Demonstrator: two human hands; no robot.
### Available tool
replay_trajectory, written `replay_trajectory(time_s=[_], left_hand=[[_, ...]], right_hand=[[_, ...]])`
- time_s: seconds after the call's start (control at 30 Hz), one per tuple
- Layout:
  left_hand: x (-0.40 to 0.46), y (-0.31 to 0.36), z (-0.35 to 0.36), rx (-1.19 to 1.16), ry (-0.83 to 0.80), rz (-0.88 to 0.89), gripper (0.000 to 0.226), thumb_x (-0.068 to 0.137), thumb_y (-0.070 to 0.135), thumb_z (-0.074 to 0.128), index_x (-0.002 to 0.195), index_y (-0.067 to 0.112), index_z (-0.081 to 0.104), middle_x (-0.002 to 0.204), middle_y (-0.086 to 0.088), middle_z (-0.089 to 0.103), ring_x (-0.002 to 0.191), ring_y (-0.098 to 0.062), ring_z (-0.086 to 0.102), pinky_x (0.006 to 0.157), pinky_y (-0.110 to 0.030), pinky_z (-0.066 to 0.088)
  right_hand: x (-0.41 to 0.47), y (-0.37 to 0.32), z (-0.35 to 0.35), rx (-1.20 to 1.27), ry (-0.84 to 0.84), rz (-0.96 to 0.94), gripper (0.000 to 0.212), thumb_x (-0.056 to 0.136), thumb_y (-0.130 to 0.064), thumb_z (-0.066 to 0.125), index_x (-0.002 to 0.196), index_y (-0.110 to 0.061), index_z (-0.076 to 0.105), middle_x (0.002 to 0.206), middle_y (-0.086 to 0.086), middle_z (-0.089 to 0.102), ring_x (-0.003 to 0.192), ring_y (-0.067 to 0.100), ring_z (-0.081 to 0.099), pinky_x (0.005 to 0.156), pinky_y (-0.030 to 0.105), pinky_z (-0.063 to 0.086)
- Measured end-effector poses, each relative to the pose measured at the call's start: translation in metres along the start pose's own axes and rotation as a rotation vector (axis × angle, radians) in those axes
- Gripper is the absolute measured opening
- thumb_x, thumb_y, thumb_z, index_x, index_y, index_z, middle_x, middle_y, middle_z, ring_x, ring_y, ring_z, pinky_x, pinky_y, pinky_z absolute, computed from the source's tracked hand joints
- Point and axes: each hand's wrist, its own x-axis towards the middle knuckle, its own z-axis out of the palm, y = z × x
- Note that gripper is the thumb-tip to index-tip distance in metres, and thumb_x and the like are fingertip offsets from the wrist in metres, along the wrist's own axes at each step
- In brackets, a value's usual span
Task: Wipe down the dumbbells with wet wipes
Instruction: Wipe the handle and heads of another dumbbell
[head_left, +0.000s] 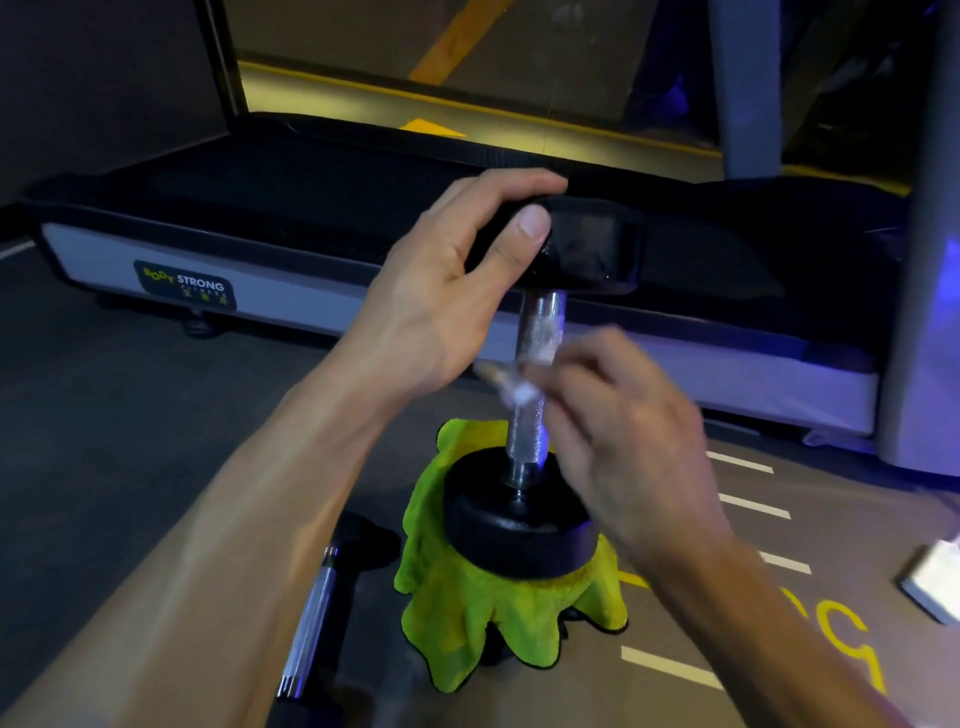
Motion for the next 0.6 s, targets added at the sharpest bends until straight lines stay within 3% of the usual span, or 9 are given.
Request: replay_trajectory(time_s=[0.13,0.3,0.37,0.47,0.53,0.6], left_hand=[[0.000,0.000,0.000,-0.002,0.005,0.000,0.030,0.109,0.040,0.048,0.135,0.036,0.061,0.130,0.014,0.061,0.124,-0.002,0.057,0.108,-0.034,0.049],[-0.001,-0.001,0.001,0.017,0.002,0.000,0.031,0.110,0.039,0.048,0.137,0.035,0.061,0.133,0.015,0.061,0.127,-0.002,0.056,0.110,-0.032,0.047],[0.000,-0.001,0.001,0.017,0.013,0.003,0.031,0.109,0.039,0.048,0.137,0.035,0.062,0.132,0.015,0.061,0.127,-0.002,0.056,0.110,-0.031,0.046],[0.000,-0.001,0.000,0.017,0.017,-0.003,0.031,0.109,0.040,0.048,0.136,0.036,0.062,0.132,0.016,0.062,0.127,-0.002,0.056,0.110,-0.031,0.045],[-0.001,-0.001,0.000,0.018,0.009,-0.009,0.030,0.109,0.040,0.048,0.136,0.038,0.061,0.133,0.018,0.061,0.128,-0.002,0.055,0.110,-0.032,0.045],[-0.002,0.000,0.000,0.017,0.008,-0.002,0.031,0.109,0.040,0.048,0.136,0.037,0.061,0.133,0.019,0.060,0.130,-0.003,0.055,0.111,-0.033,0.045]], right_hand=[[0.017,-0.001,0.000,-0.020,0.242,0.043,0.020,0.088,-0.001,0.073,0.106,-0.010,0.076,0.099,0.007,0.065,0.084,0.025,0.064,0.067,0.039,0.052],[0.002,0.000,0.012,-0.043,0.155,0.004,0.024,0.090,0.003,0.068,0.112,-0.006,0.074,0.095,0.011,0.059,0.080,0.028,0.059,0.063,0.043,0.051],[-0.004,-0.002,0.014,-0.078,0.089,0.006,0.032,0.092,0.000,0.064,0.122,-0.007,0.071,0.098,0.011,0.057,0.084,0.028,0.057,0.069,0.044,0.052],[-0.018,-0.014,0.010,-0.070,0.000,0.038,0.046,0.093,-0.006,0.062,0.139,-0.011,0.062,0.118,0.007,0.056,0.105,0.024,0.056,0.092,0.036,0.053],[-0.014,-0.019,0.007,-0.022,-0.011,0.080,0.049,0.095,-0.010,0.062,0.143,-0.015,0.056,0.134,0.004,0.048,0.123,0.020,0.051,0.106,0.029,0.045],[-0.005,-0.020,0.007,-0.038,0.001,0.108,0.046,0.097,-0.015,0.061,0.142,-0.012,0.056,0.141,0.006,0.043,0.131,0.021,0.048,0.108,0.030,0.044]])
